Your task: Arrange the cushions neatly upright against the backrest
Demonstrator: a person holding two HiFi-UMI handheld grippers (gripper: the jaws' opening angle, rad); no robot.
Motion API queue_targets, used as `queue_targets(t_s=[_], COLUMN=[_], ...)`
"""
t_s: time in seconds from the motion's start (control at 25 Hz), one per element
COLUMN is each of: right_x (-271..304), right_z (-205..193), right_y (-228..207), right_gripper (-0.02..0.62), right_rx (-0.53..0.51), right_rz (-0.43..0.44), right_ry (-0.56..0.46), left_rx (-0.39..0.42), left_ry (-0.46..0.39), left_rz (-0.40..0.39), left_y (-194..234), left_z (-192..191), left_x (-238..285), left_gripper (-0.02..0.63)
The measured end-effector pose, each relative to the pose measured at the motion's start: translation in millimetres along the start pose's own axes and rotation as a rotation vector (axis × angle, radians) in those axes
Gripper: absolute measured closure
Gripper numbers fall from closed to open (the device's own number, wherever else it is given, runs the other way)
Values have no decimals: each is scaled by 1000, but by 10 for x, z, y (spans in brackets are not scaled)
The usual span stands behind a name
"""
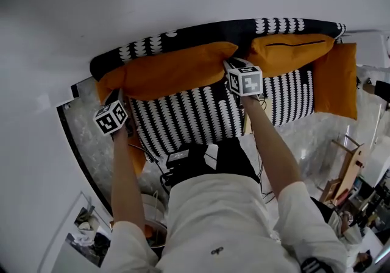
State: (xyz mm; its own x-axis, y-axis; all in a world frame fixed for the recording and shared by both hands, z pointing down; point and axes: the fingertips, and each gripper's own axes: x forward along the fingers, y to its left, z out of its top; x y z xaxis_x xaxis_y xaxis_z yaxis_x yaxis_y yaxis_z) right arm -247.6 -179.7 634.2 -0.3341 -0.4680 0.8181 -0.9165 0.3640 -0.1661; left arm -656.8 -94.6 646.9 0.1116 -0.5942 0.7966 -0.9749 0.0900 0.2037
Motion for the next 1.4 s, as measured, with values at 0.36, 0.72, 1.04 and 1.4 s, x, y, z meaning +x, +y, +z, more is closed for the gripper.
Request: queue_targets(t_s=[0.36,0.72,1.04,1.4], right_x=[-385,-975,-1517,-2086], right_z=[-113,-114,-453,-1153], right_y=[279,650,856,914], right_gripper=[408,408,432,548], right_rx=[4,-112,-162,-123], right_rz=[119,272,496,729], right_ry=[-56,-137,-169,-131], left_rx=[1,-104,-129,-154], left_ry=[-53,-213,-278,-341], left_rz=[4,11,12,-26], left_y=[-165,-529,-1115,-1996], left_z=[-185,-348,-796,-1383], left_x=[-497,-1361,-2021,-2546], left_gripper=[468,469,476,550])
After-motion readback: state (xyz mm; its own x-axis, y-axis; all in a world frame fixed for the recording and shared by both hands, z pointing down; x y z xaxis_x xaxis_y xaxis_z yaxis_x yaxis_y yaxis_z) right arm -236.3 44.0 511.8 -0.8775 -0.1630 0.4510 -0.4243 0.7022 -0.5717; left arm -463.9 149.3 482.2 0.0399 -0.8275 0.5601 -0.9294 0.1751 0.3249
